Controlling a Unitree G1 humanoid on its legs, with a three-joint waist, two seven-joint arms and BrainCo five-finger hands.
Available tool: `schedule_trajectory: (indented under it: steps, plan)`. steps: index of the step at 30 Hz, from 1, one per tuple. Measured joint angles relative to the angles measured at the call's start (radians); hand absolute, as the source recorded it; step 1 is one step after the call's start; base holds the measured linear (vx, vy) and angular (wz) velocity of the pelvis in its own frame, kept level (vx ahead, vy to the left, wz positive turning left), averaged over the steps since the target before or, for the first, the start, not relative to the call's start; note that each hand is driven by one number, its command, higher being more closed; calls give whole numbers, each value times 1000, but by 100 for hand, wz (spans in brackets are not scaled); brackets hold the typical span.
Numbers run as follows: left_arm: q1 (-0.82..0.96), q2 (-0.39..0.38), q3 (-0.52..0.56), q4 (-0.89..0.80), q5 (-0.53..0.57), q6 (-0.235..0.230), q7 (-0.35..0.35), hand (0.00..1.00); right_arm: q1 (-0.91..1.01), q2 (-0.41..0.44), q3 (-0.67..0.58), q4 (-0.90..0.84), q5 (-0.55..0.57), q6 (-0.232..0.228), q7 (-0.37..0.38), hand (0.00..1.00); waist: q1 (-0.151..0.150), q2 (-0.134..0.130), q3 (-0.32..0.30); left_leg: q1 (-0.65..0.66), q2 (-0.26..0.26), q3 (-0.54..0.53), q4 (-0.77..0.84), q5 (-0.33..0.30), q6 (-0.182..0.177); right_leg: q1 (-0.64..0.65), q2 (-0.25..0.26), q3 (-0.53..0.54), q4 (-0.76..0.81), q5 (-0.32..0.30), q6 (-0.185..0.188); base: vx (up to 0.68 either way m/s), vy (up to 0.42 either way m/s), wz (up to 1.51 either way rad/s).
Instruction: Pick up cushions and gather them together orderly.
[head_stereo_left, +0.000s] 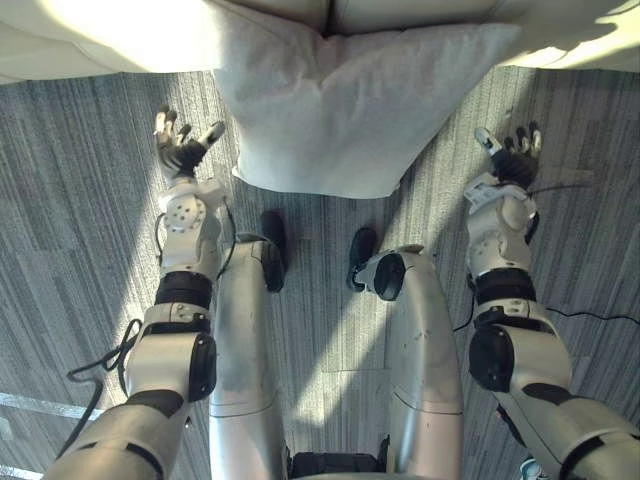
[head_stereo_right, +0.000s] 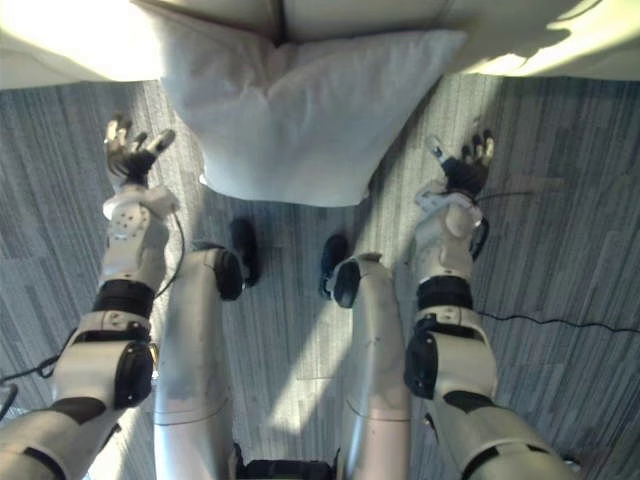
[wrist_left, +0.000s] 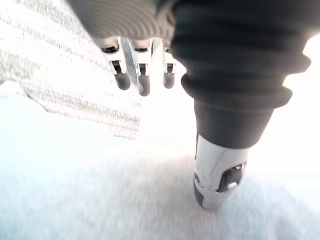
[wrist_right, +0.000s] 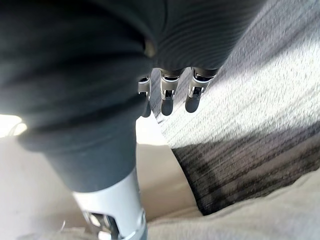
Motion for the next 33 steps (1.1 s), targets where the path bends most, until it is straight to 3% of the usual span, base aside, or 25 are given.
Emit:
schedule_trajectory:
  steps: [1,2,3,4,8,13,19,23,28,31,33]
  plan:
    - [-13,-11,-9,0,-13,-3,4,0,-21,13,-1,0,0,0,-1,0,0,0,0,-5,-2,0,0,1,-1,-7,-1,1,2,0,0,15,26,6]
    - [-31,-33,-18,0,-19,-5,15,0,-49,34,-1,0,0,-2,-4,100,0,0,0,-11,-5,0,-4,3,-3,-13,-4,1,2,0,0,15,23,6]
    - [-36,-36,-20,0,-21,-6,19,0,-55,39,-1,0,0,-3,-6,100,0,0,0,-12,-7,0,-5,4,-4,-14,-5,1,1,0,0,21,29,11]
    - [-55,-52,-30,0,-32,-10,28,100,-69,49,-2,0,0,-9,-12,100,0,0,0,-16,-15,0,-11,8,-6,-20,-11,2,1,0,0,19,25,15]
    - [-109,-81,-58,0,-33,-17,88,100,-93,80,14,0,59,-32,-42,100,-7,0,0,-33,-31,5,-35,28,-8,-38,-29,1,-7,2,-3,29,55,17]
    - [-109,-80,-60,-26,-34,-16,109,100,-90,73,76,-6,115,-53,-51,100,-13,0,0,-26,-34,7,-46,33,-11,-31,-33,0,-15,3,-1,20,37,2]
    - [-63,-91,-73,-100,-34,-16,117,100,14,77,164,-140,116,-77,-64,100,-22,-2,-1,102,-35,7,-139,53,-13,97,-34,-14,-107,25,-2,16,16,3]
    - [20,-116,-96,-210,-30,-20,127,100,127,89,197,-262,115,-107,-67,100,-31,-5,-5,271,-35,8,-275,90,-18,269,-31,-36,-242,59,-7,-13,-5,5]
    - [224,-130,-180,-440,9,-65,128,100,382,124,249,-528,115,-162,-66,100,-42,-6,-10,596,-47,12,-493,126,-31,591,-25,-56,-457,90,-3,26,-18,9]
    - [373,-187,-219,-566,28,-76,126,100,559,154,275,-664,114,-199,-55,100,-42,-6,-95,724,-54,20,-596,138,-33,717,-25,-62,-557,104,-5,116,-2,8]
    - [505,-220,-255,-666,28,-96,125,100,718,171,312,-801,103,-210,-41,100,-37,-7,-112,886,-57,32,-669,137,-34,883,-24,-71,-647,109,4,205,19,0]
